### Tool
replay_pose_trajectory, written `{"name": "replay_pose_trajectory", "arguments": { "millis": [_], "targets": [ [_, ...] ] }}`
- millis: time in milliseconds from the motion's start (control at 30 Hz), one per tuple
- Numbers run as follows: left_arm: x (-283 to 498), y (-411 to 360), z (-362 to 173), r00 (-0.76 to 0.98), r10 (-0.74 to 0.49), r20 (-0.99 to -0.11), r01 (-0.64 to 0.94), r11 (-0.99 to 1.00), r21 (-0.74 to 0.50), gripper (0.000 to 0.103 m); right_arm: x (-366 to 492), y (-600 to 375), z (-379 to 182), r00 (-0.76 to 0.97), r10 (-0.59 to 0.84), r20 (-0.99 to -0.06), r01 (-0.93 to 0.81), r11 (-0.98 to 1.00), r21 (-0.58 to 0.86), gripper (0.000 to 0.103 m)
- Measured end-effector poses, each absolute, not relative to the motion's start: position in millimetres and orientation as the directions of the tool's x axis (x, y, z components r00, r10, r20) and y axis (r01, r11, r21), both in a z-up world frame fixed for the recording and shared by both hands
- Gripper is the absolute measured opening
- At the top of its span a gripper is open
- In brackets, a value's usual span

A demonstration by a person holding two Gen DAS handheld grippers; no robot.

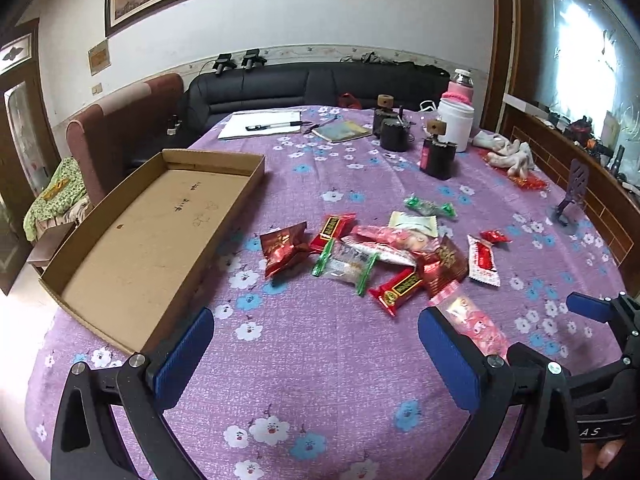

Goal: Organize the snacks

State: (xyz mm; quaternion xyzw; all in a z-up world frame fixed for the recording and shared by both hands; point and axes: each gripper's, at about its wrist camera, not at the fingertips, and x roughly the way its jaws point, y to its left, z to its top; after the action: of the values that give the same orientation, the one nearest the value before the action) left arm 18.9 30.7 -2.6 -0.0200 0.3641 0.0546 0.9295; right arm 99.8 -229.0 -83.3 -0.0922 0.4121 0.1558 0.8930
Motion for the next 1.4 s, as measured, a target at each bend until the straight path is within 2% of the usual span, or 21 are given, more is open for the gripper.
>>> {"name": "replay_pose_trajectory", "arguments": {
  "millis": [667,900,1133,1233,1400],
  "targets": [
    [35,47,-16,0.682,0.094,-0.725,-0.11,0.994,0.025,0.103,110,-210,-88,0.607,0.199,-0.769,-0.389,0.919,-0.069,0.103],
    [46,39,-19,0.674,0.021,-0.738,-0.031,1.0,0.001,0.103,115,-214,-89,0.603,0.205,-0.771,-0.407,0.91,-0.076,0.103],
    [64,2,-18,0.686,-0.071,-0.724,0.155,0.987,0.05,0.103,123,-236,-85,0.577,0.262,-0.774,-0.431,0.902,-0.016,0.103],
    [72,-1,-19,0.665,-0.123,-0.736,0.192,0.981,0.01,0.103,127,-247,-84,0.576,0.269,-0.772,-0.421,0.907,0.001,0.103],
    [76,-5,-24,0.657,-0.123,-0.744,0.185,0.983,0.0,0.103,136,-268,-81,0.57,0.292,-0.768,-0.382,0.922,0.067,0.103]
  ]
}}
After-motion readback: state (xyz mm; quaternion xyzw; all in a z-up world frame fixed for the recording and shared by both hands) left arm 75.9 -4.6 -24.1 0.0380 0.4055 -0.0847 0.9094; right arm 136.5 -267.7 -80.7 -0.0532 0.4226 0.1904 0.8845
